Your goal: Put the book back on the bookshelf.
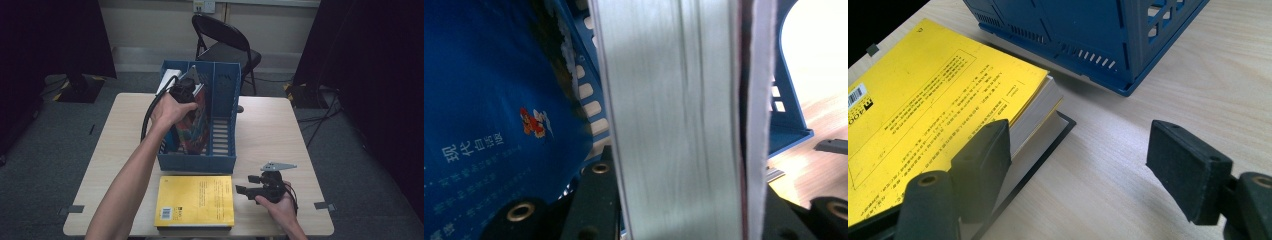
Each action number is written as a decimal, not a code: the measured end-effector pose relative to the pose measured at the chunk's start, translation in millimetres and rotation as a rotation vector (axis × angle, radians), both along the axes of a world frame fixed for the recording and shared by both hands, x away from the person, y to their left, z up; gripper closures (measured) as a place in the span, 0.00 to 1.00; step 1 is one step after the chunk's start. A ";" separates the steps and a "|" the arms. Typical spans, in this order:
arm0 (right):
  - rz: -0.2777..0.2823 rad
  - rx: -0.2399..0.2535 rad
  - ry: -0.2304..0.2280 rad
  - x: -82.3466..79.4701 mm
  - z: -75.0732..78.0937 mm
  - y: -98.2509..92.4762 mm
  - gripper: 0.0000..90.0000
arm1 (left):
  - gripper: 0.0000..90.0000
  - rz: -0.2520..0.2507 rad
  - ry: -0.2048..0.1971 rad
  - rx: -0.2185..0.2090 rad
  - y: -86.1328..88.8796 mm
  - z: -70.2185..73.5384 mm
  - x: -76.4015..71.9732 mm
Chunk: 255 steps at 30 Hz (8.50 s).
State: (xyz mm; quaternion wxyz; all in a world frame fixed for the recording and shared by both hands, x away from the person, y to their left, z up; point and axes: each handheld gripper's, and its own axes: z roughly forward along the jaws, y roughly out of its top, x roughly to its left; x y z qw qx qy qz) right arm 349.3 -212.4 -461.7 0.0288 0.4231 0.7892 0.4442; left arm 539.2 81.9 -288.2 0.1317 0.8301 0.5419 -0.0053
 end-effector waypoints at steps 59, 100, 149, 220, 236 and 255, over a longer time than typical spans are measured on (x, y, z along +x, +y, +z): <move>0.022 -0.001 0.020 0.0 -2.8 0.5 0.27 | 0.81 0.249 -0.205 0.016 -16.1 5.9 27.6; 0.022 -0.011 0.023 1.2 -3.6 5.0 0.27 | 0.65 0.057 -0.323 -0.067 6.8 -13.1 -15.9; 0.081 0.027 -0.014 -4.2 6.1 14.0 0.35 | 0.63 -0.215 -0.480 -0.319 73.8 -90.8 -144.3; 0.197 -0.082 -0.085 -53.2 9.5 46.7 0.59 | 0.62 -0.301 -0.419 -0.421 88.1 -158.3 -201.6; 0.239 -0.103 -0.071 -63.4 1.9 45.8 0.48 | 0.65 -0.286 -0.421 -0.423 87.8 -158.4 -207.2; 0.141 -0.146 -0.148 -21.5 4.7 67.6 0.67 | 0.64 -0.246 -0.398 -0.414 115.2 -157.1 -250.6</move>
